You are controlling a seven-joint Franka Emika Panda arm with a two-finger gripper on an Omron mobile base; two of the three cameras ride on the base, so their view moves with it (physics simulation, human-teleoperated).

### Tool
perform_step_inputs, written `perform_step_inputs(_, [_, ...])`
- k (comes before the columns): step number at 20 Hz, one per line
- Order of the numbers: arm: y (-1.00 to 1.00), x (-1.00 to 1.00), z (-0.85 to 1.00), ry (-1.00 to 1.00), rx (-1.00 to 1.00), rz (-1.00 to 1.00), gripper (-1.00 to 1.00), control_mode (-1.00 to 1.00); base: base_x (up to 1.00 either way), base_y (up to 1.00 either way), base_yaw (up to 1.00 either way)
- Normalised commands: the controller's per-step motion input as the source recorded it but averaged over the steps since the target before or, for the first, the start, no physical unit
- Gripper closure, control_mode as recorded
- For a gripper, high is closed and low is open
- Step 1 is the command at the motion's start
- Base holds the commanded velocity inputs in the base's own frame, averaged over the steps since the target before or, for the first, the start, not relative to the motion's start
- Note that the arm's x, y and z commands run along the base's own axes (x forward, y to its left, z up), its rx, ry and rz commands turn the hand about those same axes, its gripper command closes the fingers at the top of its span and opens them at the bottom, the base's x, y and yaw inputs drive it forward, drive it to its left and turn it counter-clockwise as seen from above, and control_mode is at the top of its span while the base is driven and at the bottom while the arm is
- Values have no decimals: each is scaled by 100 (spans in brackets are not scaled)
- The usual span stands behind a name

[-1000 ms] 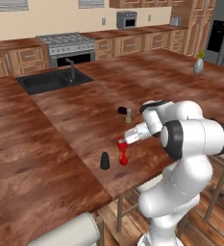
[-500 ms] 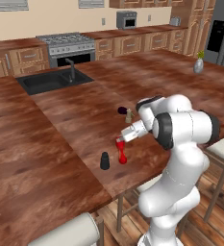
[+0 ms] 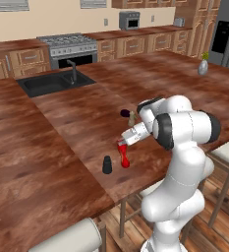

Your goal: Move the ketchup and shaker from the cabinet to the dining counter.

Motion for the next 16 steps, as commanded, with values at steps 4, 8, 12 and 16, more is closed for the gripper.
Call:
perform_step_inputs(4, [0,-44,-44,-1,0,5,100,-100,0,0,0])
perform_step_inputs(8, [0,-48,-41,-3,0,3,100,-100,0,0,0])
perform_step_inputs(12, [-9,-52,-36,-3,0,0,100,-100,0,0,0])
perform_step_inputs(16, [-13,-55,-35,-6,0,0,100,-100,0,0,0])
